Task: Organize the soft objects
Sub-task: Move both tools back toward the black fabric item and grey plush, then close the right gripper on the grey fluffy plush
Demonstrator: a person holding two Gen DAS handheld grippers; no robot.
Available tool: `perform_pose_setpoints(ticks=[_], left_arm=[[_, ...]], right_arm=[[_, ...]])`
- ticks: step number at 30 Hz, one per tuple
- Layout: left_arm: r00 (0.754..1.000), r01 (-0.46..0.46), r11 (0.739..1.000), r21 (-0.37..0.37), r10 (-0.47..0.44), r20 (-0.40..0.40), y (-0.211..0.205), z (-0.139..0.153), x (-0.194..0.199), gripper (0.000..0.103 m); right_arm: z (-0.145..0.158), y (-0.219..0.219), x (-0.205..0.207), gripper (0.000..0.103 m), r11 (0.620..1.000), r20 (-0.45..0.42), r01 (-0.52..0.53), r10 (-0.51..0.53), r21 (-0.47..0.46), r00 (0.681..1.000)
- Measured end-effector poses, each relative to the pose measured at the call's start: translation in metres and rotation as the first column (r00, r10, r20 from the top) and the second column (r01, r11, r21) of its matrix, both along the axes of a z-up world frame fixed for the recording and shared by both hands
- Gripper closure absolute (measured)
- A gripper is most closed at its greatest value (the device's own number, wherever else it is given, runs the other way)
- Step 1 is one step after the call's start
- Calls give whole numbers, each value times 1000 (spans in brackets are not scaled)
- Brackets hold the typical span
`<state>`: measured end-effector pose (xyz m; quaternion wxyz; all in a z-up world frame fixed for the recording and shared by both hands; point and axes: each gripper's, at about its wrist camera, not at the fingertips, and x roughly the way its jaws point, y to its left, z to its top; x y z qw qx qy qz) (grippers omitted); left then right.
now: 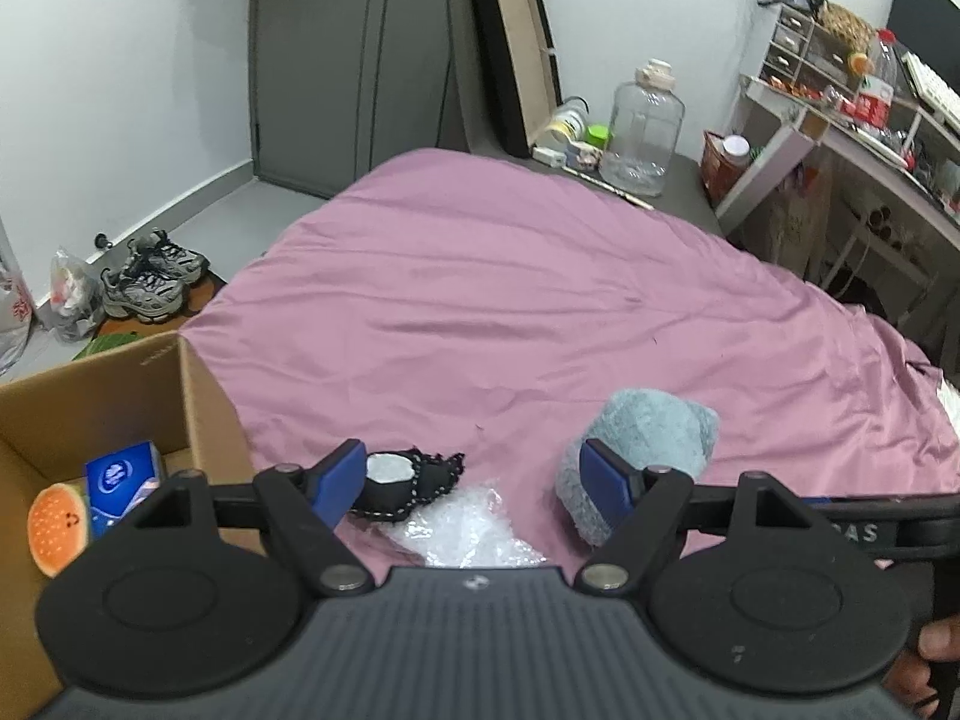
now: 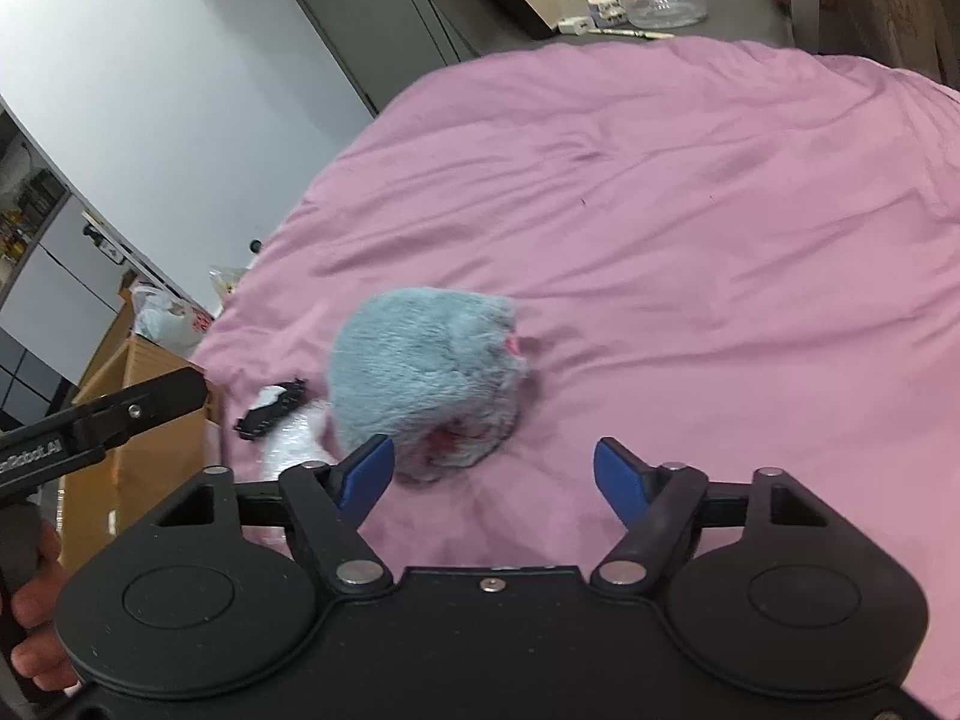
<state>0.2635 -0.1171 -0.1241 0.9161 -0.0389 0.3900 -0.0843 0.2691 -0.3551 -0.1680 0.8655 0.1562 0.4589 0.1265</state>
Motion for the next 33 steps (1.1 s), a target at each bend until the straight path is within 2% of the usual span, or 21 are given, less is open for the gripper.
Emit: perform_pose_setpoints(ticks=[5,11,13,16,18,21,24,27,29,33], left_arm=[[999,41,999,34,-41,0,-7,-4,8,26],[998,68,997,46,-68,-4,-14,-11,21,26],[997,77,996,41,-77,-7,-17,-13,25,26],[996,93,995,20,-93,-3,-20,-16,31,26],[996,92,996,11,-92,-4,-21,-19,35,27],[996,90,996,-22,-91,-25,-19,-25,42,30],[993,114,991,-68,-116,-32,-20,-27,45,30],[989,148,986,-82,-150,-20,-25,-26,42,30],[986,163,983,-90,-166,-24,-30,-28,43,34],[983,166,978,-126,-174,-61,-35,-37,47,53]], right_arm=[[-4,5,11,34,999,2,-20,20,-27,1000],[0,9,24,36,999,22,-39,39,4,999],[0,9,30,39,999,21,-39,39,24,999],[-3,8,39,54,997,9,-40,40,66,999],[-7,7,44,71,994,-10,-39,40,99,999],[-12,6,51,80,987,-32,-36,42,153,999],[-13,4,53,83,984,-31,-36,42,176,999],[-10,3,53,87,981,-27,-37,43,192,999],[-9,3,52,88,979,-27,-38,45,202,999],[-8,3,49,89,979,-34,-40,48,200,998]])
